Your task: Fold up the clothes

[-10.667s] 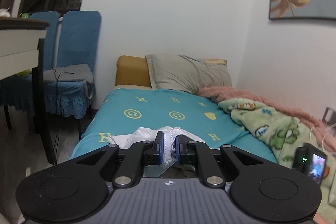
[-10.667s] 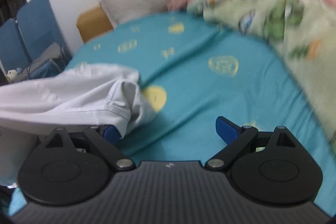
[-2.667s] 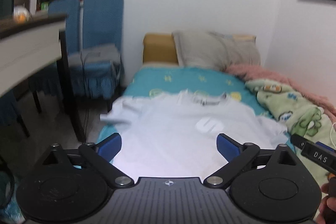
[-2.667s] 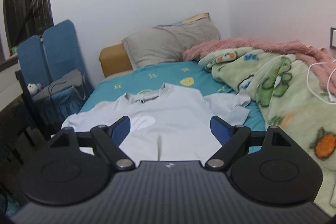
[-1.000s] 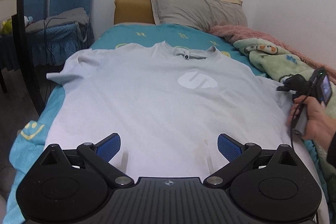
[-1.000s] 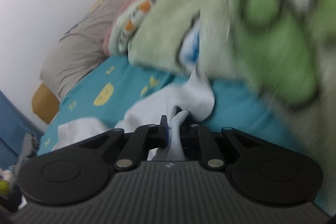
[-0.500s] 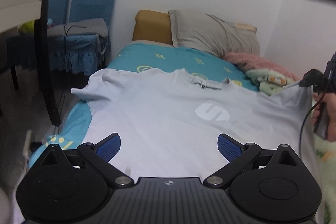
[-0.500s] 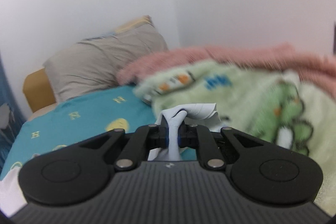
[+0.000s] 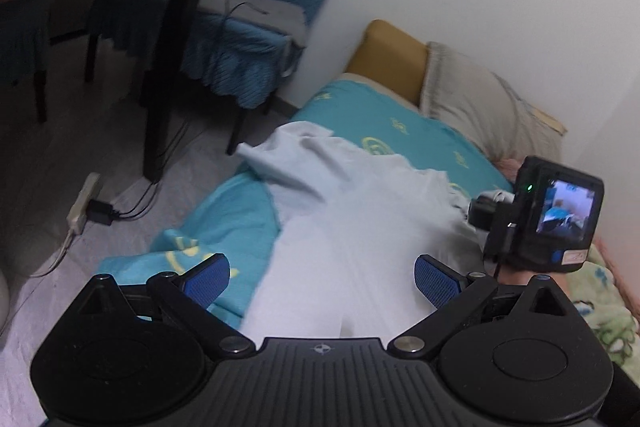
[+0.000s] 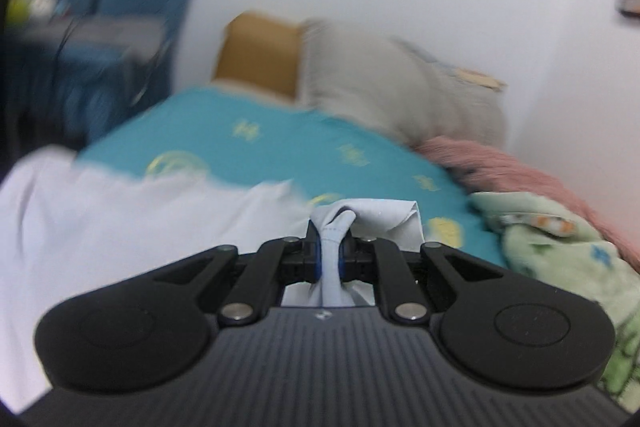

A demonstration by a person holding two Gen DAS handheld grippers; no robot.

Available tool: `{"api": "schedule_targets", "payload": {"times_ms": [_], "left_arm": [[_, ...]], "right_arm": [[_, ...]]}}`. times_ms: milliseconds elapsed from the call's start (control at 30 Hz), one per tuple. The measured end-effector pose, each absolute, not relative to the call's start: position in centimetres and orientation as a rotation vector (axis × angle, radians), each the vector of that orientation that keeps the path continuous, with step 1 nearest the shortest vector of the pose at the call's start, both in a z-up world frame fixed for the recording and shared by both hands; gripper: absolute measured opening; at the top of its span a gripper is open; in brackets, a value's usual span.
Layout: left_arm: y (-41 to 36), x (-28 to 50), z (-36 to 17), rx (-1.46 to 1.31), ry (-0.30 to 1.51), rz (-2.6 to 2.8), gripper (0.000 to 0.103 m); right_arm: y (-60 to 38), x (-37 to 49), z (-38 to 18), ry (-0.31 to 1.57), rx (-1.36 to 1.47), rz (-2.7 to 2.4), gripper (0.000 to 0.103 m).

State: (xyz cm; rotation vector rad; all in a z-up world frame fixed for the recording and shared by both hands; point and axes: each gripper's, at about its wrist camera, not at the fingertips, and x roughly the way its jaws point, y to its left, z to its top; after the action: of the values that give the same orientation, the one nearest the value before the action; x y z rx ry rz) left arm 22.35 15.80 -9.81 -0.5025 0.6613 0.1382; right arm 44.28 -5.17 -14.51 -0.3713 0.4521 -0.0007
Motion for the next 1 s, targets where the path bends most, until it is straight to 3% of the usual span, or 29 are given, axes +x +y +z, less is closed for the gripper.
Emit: {"api": "schedule_targets", "payload": {"times_ms": [200,233,267,333,733,1000], "left_arm": [[17.1,23.6,-11.6,-0.558,0.710,0.152,0.100],[16.7,23.8,-11.8,-0.551,0.715,0.145,0.100],[16.4,23.9,-12.0,-0.544,0.720,0.138,0.100],[15.6,24.2,-12.2,-0.524,0.724,0.122,0.100],[12.0,21.3,-10.7,-0.350,0.704,0.033,0.099],[7.2,17.3,-10.7,-0.229,0.798,-0.124,0.095]], "right_arm": [[-5.3,46.1,-17.2,0.534,-0.311,0.064,0.015],[-5.6,46.2,-17.0,0.551,-0.281,0.082,0.030],[-5.9,45.9,-16.6,0.556,-0.257,0.101,0.056],[-6.1,44.0,-15.3,0.540,-0.215,0.137,0.089],[-18.3,23.6,-4.1,0.540,0.088,0.146,0.088],[-27.6,10.6,-2.7,0.517,0.304,0.046,0.088]]}}
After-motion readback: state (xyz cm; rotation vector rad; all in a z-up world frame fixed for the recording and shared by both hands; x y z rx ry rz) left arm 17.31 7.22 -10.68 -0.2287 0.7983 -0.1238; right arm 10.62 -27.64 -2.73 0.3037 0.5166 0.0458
